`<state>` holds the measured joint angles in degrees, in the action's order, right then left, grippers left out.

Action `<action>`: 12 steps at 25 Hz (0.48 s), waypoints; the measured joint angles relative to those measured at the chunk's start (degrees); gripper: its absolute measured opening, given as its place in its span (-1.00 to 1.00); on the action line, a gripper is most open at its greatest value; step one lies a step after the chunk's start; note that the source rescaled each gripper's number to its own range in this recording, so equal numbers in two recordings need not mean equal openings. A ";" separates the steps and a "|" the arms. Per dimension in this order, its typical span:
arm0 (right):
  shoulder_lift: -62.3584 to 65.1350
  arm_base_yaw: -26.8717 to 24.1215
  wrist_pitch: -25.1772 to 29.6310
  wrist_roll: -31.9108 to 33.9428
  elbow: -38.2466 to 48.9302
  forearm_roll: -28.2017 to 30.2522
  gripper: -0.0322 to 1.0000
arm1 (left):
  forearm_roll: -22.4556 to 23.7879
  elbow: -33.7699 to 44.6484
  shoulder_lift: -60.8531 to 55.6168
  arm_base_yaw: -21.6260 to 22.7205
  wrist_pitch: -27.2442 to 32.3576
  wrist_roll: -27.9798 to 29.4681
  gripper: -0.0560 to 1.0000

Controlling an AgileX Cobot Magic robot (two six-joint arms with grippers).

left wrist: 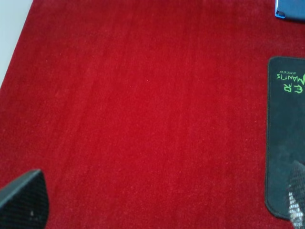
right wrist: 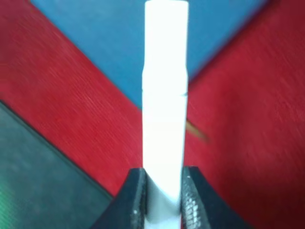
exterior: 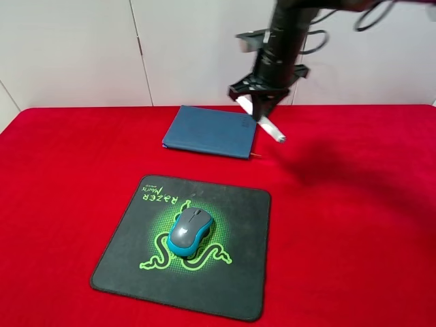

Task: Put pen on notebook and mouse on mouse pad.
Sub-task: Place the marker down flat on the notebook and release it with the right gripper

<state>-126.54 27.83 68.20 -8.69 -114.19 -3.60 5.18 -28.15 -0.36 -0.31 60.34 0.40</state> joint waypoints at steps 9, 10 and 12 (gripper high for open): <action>-14.46 2.10 0.98 -0.14 -18.73 -0.41 -0.94 | 0.00 0.00 0.00 0.00 0.00 0.00 1.00; -15.69 2.14 0.93 -0.27 -19.72 -0.41 -0.94 | 0.00 0.00 0.00 0.00 0.00 0.00 1.00; -17.59 2.14 0.59 -0.92 -20.76 -0.41 -0.94 | 0.00 0.00 0.00 0.00 0.00 0.00 1.00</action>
<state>-144.13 29.97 68.79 -9.61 -134.95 -4.01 5.18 -28.15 -0.36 -0.31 60.34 0.40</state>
